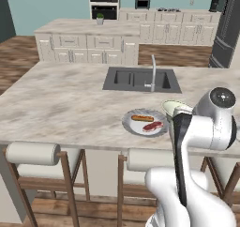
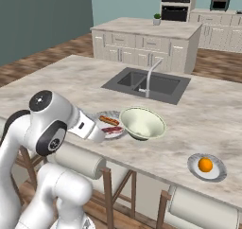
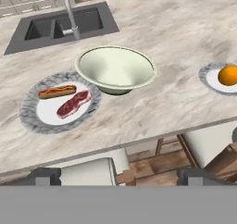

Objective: Take the smaller bowl and place it next to the appetizer plate on the dining counter , and place the larger bowl next to the plate with cooked food.

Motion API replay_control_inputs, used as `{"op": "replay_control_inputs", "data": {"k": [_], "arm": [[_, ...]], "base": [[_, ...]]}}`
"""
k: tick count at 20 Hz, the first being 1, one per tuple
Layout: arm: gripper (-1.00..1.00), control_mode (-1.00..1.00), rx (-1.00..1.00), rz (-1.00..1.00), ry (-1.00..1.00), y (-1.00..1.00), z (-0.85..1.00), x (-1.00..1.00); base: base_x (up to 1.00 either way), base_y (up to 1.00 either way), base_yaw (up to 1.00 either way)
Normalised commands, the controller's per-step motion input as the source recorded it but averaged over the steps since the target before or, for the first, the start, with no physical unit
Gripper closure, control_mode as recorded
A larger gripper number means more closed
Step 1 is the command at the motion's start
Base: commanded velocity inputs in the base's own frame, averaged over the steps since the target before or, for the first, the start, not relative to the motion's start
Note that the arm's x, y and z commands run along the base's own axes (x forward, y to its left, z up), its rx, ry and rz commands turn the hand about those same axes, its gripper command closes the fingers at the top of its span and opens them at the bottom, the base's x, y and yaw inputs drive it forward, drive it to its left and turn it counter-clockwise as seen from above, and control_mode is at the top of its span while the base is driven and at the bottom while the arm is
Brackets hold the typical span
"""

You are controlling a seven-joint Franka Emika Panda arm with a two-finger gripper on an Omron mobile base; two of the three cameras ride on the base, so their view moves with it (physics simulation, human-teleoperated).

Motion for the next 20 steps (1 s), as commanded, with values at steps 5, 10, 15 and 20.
{"op": "replay_control_inputs", "data": {"k": [5, 10, 15, 20], "arm": [[-1.0, -1.0, 0.0, 0.13, 0.02, 0.01, -0.21, -0.05], [-1.0, -1.0, -0.02, 0.07, 0.17, 0.18, -0.4, -0.02], [-1.0, 1.0, 0.0, 0.0, 0.0, 0.0, 0.0, 0.0], [-1.0, 1.0, 0.0, 0.0, 0.0, 0.0, 0.0, 0.0]], "base": [[0.0, 0.0, 0.0], [0.0, 0.0, 0.0], [-0.32, 0.25, 0.01], [-0.23, 0.46, 0.0]]}}
